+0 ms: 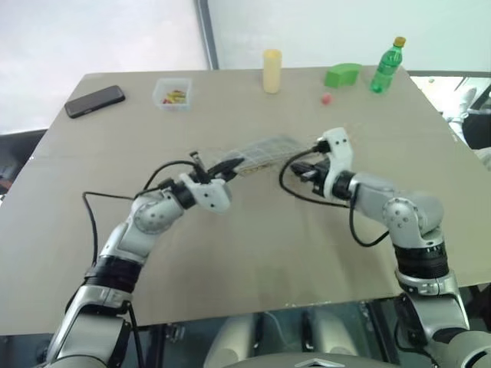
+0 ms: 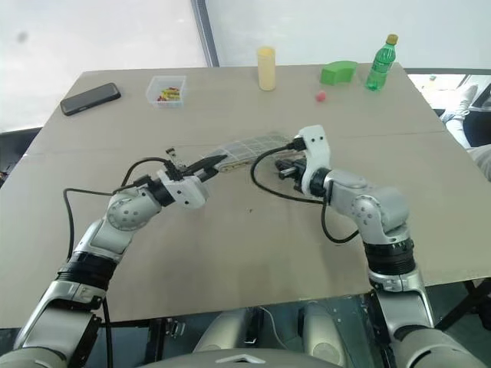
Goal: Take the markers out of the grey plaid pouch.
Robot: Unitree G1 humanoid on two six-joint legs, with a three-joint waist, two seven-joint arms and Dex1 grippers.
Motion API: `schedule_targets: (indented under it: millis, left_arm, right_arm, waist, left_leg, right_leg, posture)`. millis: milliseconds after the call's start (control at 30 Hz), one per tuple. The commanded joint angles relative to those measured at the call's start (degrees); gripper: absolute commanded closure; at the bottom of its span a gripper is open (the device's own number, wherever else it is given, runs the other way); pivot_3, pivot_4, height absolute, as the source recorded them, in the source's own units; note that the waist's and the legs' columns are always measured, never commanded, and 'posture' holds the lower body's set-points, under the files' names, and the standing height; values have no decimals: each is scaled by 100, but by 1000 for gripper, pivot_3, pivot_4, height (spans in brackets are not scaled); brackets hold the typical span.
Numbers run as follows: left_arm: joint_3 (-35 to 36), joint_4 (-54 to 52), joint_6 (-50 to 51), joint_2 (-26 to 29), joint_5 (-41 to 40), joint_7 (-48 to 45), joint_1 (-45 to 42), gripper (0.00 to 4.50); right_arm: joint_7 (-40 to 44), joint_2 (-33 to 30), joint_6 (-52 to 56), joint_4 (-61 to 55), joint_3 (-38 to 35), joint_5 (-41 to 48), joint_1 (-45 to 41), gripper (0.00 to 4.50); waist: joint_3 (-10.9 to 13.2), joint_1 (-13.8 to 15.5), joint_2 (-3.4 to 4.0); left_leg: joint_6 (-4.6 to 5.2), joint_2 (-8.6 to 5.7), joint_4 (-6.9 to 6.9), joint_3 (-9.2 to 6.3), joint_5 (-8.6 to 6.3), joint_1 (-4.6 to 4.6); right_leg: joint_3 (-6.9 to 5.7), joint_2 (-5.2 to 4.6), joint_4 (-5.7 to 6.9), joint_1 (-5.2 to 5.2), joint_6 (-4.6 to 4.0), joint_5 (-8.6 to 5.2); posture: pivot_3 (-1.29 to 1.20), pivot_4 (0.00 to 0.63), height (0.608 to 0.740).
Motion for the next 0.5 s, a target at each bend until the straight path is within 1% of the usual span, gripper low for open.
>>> schedule_targets:
  millis: [33,200,500]
  left_arm:
    - [212,-224,-202,119,-433,-148,29,4500]
    - [227,-202,-328,194,-784,-439,130,4500]
    - [428,357,-419,306,-1186,-780,-38,4500]
  right_arm:
    - [-168,-119,-195,247,-362,-311,-183,4458]
    - [-345,-208,-250,613,-621,-631,-318,4458]
    - [-561,-572,-26,571,-620,-1260,-101,4458]
  waist:
    - [0,-2,0]
    - [0,-17,1]
    - [0,-14,1]
  left_leg:
    - [0,-1,0,0,0,0]
    - [-1,0,-2,7,1,-1]
    - [2,-1,-2,9,0,-1]
  right_leg:
    - [1,-1,0,0,0,0]
    - [7,-3,0,-4,0,0]
    - [7,-3,1,-5,0,0]
  posture:
    - [0,150,740]
    - [0,150,740]
    - [0,150,740]
